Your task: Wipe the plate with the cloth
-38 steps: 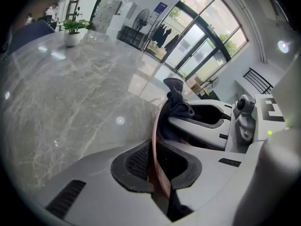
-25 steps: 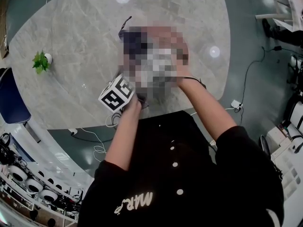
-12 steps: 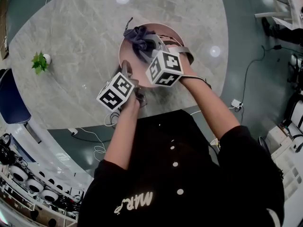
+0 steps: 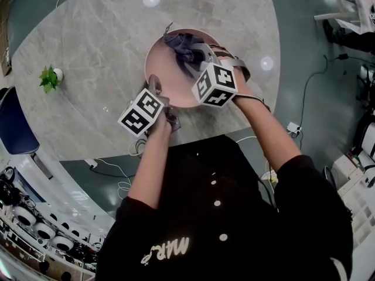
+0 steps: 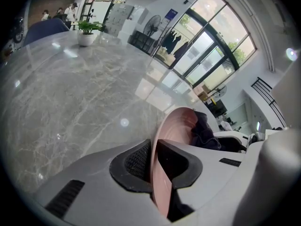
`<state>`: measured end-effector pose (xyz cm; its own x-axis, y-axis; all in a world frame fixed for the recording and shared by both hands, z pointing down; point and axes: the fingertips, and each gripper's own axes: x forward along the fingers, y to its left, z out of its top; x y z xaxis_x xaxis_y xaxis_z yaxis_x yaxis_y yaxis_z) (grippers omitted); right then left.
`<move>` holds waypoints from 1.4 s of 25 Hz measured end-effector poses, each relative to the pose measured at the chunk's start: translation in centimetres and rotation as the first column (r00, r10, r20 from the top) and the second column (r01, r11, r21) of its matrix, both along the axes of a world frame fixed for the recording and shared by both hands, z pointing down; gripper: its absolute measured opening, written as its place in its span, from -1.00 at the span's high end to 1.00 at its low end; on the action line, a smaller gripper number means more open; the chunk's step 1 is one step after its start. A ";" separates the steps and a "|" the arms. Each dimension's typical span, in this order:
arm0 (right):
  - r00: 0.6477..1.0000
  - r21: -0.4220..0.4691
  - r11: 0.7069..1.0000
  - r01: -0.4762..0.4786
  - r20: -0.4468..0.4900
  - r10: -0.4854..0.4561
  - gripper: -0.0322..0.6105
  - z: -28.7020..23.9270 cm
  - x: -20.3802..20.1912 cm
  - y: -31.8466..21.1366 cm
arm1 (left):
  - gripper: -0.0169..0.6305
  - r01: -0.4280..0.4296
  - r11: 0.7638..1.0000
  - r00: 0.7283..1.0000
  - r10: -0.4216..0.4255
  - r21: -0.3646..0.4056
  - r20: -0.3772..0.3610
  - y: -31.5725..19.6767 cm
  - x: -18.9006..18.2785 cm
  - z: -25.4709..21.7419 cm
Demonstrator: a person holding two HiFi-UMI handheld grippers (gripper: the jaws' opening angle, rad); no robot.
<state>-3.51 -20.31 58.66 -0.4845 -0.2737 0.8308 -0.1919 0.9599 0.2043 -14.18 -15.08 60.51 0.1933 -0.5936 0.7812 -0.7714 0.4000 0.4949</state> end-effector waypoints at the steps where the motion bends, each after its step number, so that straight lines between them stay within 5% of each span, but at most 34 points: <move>1: 1.000 -0.001 1.000 -0.004 -0.005 0.004 0.46 0.0 0.4 0.0 | 0.79 0.002 1.000 1.000 -0.002 0.000 -0.002 0.0 0.0 0.0; 24: 0.985 0.043 0.999 0.030 -0.174 -0.022 0.46 0.3 5.6 1.6 | 0.79 -0.047 0.999 0.999 0.047 0.007 -0.021 0.1 0.2 -0.2; 35: 0.997 -0.018 1.000 -0.012 0.073 0.014 0.46 -2.2 -2.4 4.8 | 0.81 -0.070 0.998 0.991 0.070 0.009 -0.118 0.6 0.6 0.1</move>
<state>-5.94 -15.48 56.47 -0.5403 -0.2666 0.7982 -0.2182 0.9604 0.1730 -13.59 -14.46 60.56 0.3251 -0.5789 0.7478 -0.7335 0.3447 0.5858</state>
